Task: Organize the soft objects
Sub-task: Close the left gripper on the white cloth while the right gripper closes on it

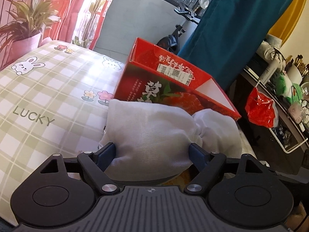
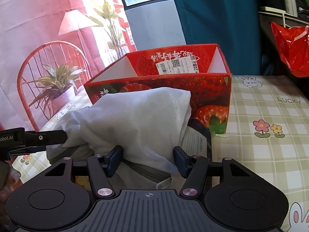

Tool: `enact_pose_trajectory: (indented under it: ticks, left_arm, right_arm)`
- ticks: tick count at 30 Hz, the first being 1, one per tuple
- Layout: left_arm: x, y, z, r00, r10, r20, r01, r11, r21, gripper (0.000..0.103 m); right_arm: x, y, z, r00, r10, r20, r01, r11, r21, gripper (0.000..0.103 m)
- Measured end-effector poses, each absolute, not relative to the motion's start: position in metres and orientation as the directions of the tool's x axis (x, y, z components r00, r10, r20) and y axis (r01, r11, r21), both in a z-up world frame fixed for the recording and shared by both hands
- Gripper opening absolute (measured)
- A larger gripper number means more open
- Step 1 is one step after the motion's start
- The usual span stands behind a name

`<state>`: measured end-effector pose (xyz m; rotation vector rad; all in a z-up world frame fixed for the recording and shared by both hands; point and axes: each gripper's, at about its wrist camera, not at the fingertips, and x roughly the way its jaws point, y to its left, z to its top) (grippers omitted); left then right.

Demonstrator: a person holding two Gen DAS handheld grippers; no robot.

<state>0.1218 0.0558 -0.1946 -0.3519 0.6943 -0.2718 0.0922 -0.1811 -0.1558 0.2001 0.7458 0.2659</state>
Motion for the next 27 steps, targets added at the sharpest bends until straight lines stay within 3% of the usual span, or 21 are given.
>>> enact_pose_trajectory:
  ticks: [20, 23, 25, 27]
  left_arm:
    - [0.117, 0.043, -0.205, 0.735, -0.354, -0.579, 0.175, 0.923, -0.342, 0.085]
    - [0.117, 0.046, -0.206, 0.726, -0.387, -0.568, 0.183, 0.906, -0.382, 0.067]
    - [0.115, 0.046, -0.204, 0.734, -0.396, -0.551, 0.191, 0.900, -0.391, 0.050]
    - [0.112, 0.044, -0.199, 0.748, -0.390, -0.537, 0.208, 0.906, -0.369, 0.040]
  right_arm:
    - [0.087, -0.175, -0.162, 0.696, 0.342, -0.631, -0.187, 0.935, 0.301, 0.050]
    - [0.085, -0.174, -0.161, 0.696, 0.349, -0.627, -0.197, 0.933, 0.301, 0.048]
    - [0.084, -0.173, -0.161, 0.696, 0.361, -0.621, -0.208, 0.929, 0.306, 0.041]
    - [0.082, -0.171, -0.158, 0.700, 0.372, -0.610, -0.231, 0.926, 0.300, 0.032]
